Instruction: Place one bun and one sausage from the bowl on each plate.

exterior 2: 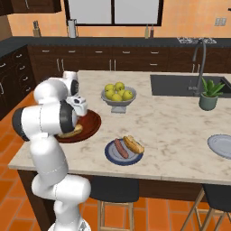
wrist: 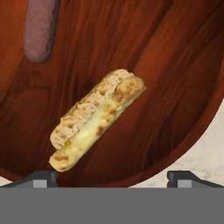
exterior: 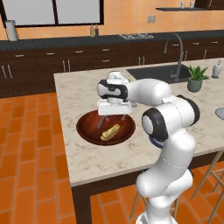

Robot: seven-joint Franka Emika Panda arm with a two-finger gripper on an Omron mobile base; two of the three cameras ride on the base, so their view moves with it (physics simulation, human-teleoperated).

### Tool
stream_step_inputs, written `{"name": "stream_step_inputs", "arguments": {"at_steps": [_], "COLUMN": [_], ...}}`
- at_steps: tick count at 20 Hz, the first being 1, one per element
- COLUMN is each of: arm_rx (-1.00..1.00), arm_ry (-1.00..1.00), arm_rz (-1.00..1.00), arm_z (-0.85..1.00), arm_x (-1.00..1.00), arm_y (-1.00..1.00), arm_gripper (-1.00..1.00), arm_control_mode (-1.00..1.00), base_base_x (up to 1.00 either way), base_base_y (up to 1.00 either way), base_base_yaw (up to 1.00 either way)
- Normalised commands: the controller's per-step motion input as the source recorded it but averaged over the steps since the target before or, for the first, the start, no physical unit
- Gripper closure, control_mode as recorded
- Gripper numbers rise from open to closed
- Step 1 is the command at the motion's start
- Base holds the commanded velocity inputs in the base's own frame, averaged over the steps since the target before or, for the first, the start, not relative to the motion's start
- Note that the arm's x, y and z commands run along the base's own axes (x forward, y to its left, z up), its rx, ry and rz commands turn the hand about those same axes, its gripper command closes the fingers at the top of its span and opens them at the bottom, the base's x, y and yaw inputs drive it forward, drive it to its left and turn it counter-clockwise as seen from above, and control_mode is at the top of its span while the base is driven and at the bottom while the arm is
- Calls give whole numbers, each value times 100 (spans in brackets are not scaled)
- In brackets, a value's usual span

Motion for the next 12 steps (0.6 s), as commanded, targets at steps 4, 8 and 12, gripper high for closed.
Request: {"name": "stream_step_inputs", "arguments": {"at_steps": [4,8,12], "arm_rx": [-2,-4,-6], "arm_ry": [4,1,1], "arm_rz": [-19,-18,-14], "arm_z": [-53,-64,-49], "arm_x": [16,19,13], "arm_y": [32,24,6], "arm_gripper": [-100,-100,-100], "arm_control_mode": [-100,-100,-100], "base_base_x": [0,0,0], "base_base_y": [0,0,0], "base_base_yaw": [0,0,0]}}
